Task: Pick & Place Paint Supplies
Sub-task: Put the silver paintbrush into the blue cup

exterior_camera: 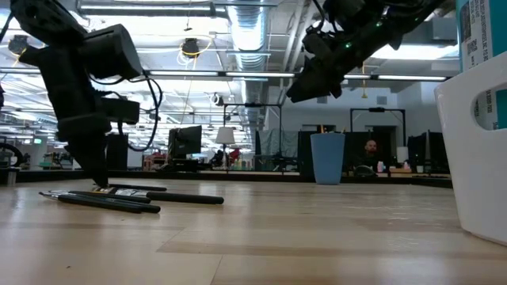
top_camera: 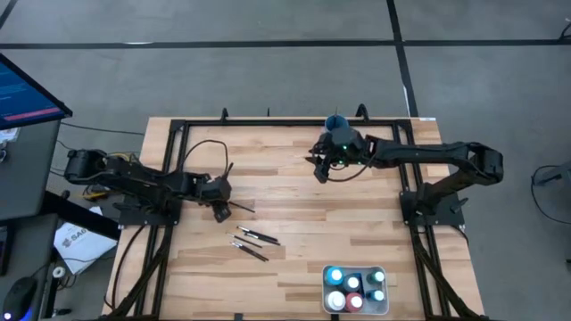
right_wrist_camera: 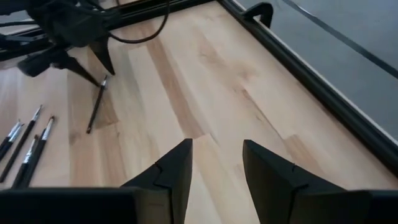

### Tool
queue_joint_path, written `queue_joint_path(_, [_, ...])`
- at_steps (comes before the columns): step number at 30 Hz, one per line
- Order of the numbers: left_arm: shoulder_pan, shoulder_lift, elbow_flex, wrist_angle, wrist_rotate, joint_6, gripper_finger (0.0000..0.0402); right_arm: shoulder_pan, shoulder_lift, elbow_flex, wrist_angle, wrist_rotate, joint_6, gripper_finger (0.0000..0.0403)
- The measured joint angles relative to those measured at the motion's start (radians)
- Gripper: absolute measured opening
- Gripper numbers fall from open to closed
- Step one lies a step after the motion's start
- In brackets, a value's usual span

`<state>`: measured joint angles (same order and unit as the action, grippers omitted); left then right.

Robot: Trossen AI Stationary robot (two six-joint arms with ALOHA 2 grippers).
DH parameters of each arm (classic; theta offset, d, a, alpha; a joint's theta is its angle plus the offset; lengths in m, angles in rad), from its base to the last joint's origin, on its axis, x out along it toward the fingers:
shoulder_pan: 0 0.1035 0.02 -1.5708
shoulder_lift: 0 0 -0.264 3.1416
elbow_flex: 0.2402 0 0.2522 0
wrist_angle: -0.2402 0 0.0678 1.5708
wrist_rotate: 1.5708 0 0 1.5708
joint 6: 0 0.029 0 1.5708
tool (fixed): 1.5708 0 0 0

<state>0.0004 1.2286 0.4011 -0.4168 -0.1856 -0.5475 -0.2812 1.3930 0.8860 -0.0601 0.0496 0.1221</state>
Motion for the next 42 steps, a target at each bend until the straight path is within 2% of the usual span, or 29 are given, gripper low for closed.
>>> queue_joint_path(5, [0.000, 0.002, -0.004, 0.035, 0.019, -0.001, 0.0033, 0.023, 0.000, 0.000, 0.000, 0.000, -0.001, 0.0129])
queue_joint_path(7, [0.000, 0.002, -0.004, 0.046, 0.028, -0.003, 0.0011, 0.030, 0.000, 0.000, 0.000, 0.000, 0.000, 0.0128])
queue_joint_path(17, [-0.003, 0.006, -0.001, 0.249, 0.141, -0.083, 0.0001, 0.051, 0.000, 0.000, 0.018, 0.000, 0.002, 0.0129])
queue_joint_path(24, [-0.002, 0.012, 0.108, 0.261, 0.161, -0.031, 0.0000, 0.099, 0.000, 0.003, 0.152, -0.004, -0.126, 0.0129])
queue_joint_path(27, [-0.002, 0.038, 0.163, 0.259, 0.188, -0.006, 0.0000, 0.114, 0.012, 0.042, 0.134, -0.011, -0.161, 0.0129])
queue_joint_path(35, [0.003, 0.170, 0.336, 0.260, 0.200, 0.119, 0.0000, 0.117, 0.072, 0.187, -0.012, -0.152, -0.242, 0.0129])
queue_joint_path(40, [0.024, 0.240, 0.428, 0.244, 0.244, 0.173, 0.0000, 0.128, 0.098, 0.314, -0.237, -0.159, -0.337, 0.0148])
queue_joint_path(42, [0.040, 0.262, 0.464, 0.254, 0.245, 0.202, 0.0000, 0.141, 0.121, 0.357, -0.262, -0.174, -0.342, 0.0162])
